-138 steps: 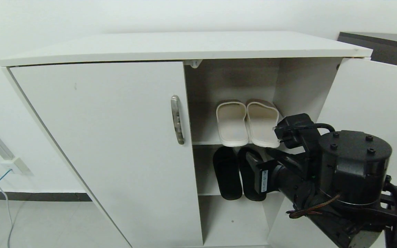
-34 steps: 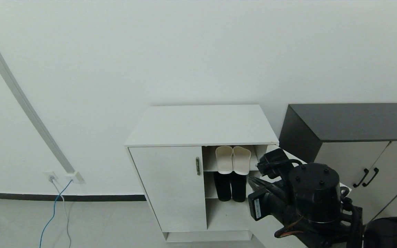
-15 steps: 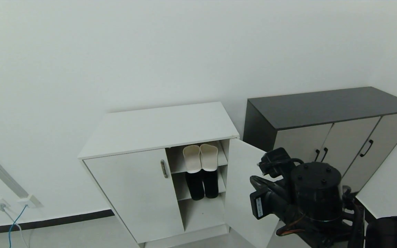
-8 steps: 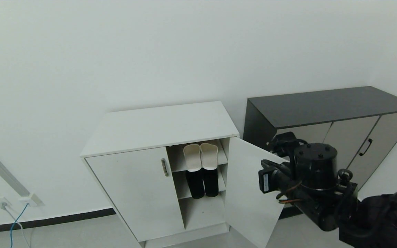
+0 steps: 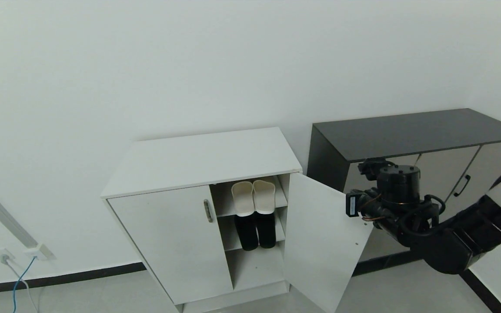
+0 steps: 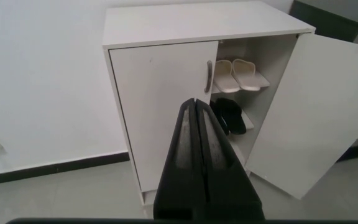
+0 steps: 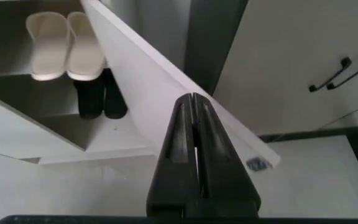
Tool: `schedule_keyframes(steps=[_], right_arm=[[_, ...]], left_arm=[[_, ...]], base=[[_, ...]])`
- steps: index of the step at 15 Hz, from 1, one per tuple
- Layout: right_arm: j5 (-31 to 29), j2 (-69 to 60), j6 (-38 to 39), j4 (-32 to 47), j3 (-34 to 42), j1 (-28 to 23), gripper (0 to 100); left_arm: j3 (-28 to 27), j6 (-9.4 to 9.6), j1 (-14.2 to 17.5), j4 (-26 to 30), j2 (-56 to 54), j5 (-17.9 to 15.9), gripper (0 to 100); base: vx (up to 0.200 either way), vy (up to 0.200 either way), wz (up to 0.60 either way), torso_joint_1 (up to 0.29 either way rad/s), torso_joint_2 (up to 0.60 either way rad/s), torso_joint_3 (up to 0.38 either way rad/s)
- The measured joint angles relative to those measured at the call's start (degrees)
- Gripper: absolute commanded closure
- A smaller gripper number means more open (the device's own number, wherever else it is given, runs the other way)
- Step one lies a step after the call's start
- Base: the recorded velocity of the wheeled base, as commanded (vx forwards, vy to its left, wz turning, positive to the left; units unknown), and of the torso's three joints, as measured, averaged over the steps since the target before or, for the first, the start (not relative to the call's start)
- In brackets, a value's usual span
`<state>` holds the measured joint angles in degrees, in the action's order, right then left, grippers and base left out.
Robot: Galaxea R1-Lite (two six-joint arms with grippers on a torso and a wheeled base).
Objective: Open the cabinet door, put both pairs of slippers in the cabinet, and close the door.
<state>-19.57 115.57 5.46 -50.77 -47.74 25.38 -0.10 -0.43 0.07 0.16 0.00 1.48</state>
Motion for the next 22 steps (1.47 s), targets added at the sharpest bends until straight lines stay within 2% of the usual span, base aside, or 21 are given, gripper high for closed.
schedule_keyframes(steps=[5,11,15,22], right_arm=[[1.73,5.44,0.01,-0.02,-3.15,-5.13,100],[1.83,7.12,-0.1,0.09,-3.06,-5.77,100],[1.76,5.6,-0.24,0.33,-0.68,-3.67,100],[1.56,-0.68,-0.54,0.28,7.12,5.88,100]], left_arm=[[0.0,0.0,0.0,0.02,0.0,0.0,100],[0.0,0.0,-0.02,0.02,0.0,0.0,100],[0.0,-0.01,0.0,0.02,0.0,0.0,100],[0.0,-0.09,-0.02,0.0,0.0,0.07,100]], base=[[0.0,0.0,0.0,0.0,0.0,0.0],[0.0,0.0,0.0,0.0,0.0,0.0],[0.0,0.0,0.0,0.0,0.0,0.0],[0.0,0.0,0.0,0.0,0.0,0.0]])
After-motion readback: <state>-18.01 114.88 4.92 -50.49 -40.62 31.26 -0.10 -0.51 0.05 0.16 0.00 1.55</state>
